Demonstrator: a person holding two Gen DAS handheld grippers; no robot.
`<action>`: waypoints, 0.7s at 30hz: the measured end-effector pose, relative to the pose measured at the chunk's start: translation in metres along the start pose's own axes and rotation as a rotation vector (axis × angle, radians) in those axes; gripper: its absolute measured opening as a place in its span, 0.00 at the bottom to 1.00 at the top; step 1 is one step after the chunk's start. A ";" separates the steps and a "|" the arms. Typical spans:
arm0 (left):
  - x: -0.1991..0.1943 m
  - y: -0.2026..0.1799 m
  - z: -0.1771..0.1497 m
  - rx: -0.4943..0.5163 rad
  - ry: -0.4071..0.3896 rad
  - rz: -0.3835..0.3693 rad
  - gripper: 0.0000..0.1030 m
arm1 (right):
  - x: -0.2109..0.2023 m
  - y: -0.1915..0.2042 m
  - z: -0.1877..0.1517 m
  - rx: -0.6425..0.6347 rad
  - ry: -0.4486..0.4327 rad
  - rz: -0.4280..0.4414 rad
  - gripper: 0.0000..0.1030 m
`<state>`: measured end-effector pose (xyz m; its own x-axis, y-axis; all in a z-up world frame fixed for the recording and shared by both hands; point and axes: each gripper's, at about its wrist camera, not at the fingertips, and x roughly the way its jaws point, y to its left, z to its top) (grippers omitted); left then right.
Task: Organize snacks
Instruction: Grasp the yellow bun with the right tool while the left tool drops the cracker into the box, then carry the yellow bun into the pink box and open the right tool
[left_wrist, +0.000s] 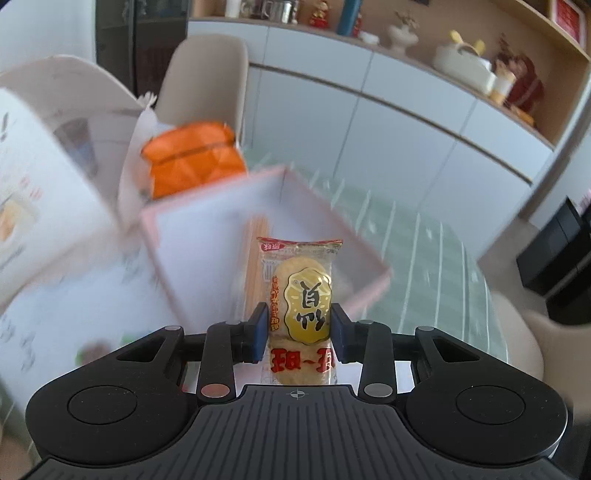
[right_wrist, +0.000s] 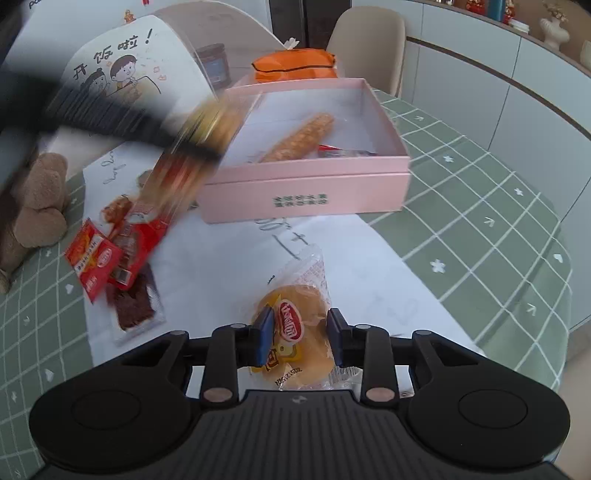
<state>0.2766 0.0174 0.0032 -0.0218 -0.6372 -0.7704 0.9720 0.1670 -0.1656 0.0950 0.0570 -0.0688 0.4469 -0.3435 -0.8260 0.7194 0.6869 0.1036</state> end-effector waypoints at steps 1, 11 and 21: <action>0.009 0.001 0.009 -0.013 -0.006 0.010 0.39 | 0.000 -0.003 -0.002 -0.004 -0.001 -0.003 0.30; 0.066 0.017 0.022 -0.045 0.090 0.189 0.42 | 0.006 -0.014 -0.007 -0.039 0.000 0.105 0.66; 0.012 0.029 -0.012 -0.109 0.102 0.182 0.42 | 0.027 -0.003 -0.001 -0.139 0.064 0.085 0.49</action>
<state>0.3013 0.0236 -0.0183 0.1226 -0.5109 -0.8508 0.9312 0.3558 -0.0794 0.1044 0.0462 -0.0915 0.4653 -0.2419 -0.8515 0.5979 0.7952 0.1008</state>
